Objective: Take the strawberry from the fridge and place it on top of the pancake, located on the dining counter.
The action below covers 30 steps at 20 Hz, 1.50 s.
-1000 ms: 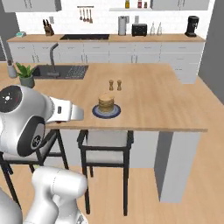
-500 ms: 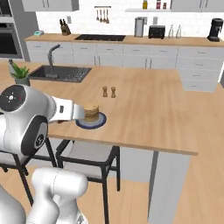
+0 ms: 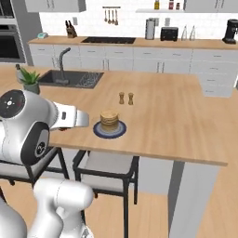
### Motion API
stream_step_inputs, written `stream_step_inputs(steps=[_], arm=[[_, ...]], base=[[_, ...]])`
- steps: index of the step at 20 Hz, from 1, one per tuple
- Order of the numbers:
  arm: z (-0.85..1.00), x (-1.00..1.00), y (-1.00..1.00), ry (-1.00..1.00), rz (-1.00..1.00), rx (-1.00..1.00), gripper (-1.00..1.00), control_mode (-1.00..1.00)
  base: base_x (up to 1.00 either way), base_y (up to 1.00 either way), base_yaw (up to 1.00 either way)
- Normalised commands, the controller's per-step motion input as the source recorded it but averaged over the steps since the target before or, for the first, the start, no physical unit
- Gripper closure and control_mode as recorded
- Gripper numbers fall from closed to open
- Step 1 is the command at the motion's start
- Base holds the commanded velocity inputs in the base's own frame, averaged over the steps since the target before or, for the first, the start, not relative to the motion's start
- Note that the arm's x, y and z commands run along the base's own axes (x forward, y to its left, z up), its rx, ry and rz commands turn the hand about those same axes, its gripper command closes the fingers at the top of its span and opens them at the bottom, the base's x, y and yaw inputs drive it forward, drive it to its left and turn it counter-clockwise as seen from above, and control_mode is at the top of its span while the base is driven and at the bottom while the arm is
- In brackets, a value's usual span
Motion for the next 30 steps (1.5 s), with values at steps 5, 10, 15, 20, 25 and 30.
stream_step_inputs(steps=[5,10,15,20,25,30], arm=[[0.0,0.0,0.0,0.0,0.0,0.0,1.0,1.0],[0.0,0.0,0.0,0.0,0.0,0.0,1.0,1.0],[0.0,0.0,0.0,0.0,0.0,0.0,1.0,1.0],[0.0,0.41,0.0,0.15,-0.02,-0.01,1.0,-1.0],[0.0,0.93,0.0,0.31,-0.02,-0.02,1.0,-1.0],[-0.16,1.0,-0.08,0.28,0.0,0.0,1.0,-1.0]], base=[[0.58,0.37,-0.01],[0.67,0.01,0.0],[0.68,0.0,0.0],[0.24,0.0,0.0],[0.0,0.0,0.0],[0.0,0.0,0.0]])
